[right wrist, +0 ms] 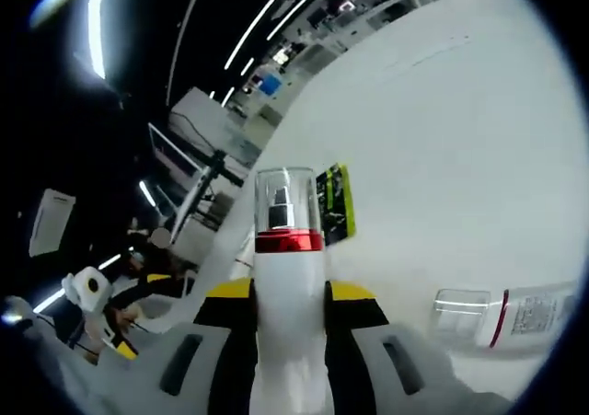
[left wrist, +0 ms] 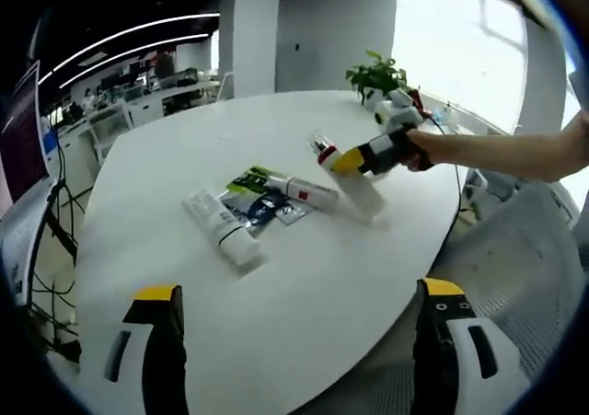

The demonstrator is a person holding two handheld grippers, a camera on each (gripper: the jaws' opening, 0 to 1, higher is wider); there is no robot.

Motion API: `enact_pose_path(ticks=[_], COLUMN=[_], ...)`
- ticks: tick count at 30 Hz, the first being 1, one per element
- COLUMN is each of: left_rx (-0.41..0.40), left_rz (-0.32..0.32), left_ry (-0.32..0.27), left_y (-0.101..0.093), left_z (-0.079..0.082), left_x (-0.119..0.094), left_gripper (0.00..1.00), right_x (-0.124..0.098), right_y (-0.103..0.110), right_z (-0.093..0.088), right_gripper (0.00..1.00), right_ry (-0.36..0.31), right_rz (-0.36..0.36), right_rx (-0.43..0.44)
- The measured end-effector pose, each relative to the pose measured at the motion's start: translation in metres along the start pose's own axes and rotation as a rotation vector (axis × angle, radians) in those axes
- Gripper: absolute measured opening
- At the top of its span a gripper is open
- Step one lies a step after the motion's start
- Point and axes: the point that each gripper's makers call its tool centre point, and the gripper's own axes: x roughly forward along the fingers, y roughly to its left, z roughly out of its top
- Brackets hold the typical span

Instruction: Arrange the skincare products in the storage area until every visible bottle or jar stands upright without overlapping.

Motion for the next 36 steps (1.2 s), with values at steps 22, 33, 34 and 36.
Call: enact_pose_path(ticks=[22, 33, 34, 36], left_rx=[-0.006, 0.083, 0.099, 0.097], left_rz=[-0.160, -0.264, -0.274, -0.284], left_ry=[-0.112, -0.188, -0.195, -0.196], left_y=[-0.023, -0.027, -0.028, -0.028], left_z=[0.037, 0.079, 0.082, 0.088], left_x=[0.002, 0.029, 0.032, 0.039], left_gripper=[0.99, 0.80, 0.77, 0.73], right_x=[-0.007, -0.007, -0.008, -0.009], right_y=[0.043, 0.059, 0.061, 0.065], right_z=[-0.012, -0.017, -0.017, -0.018], right_gripper=[0.25, 0.25, 0.25, 0.25], right_ry=[-0.102, -0.113, -0.118, -0.122], right_rz=[0.112, 0.155, 0.160, 0.171], right_rx=[-0.157, -0.180, -0.179, -0.184])
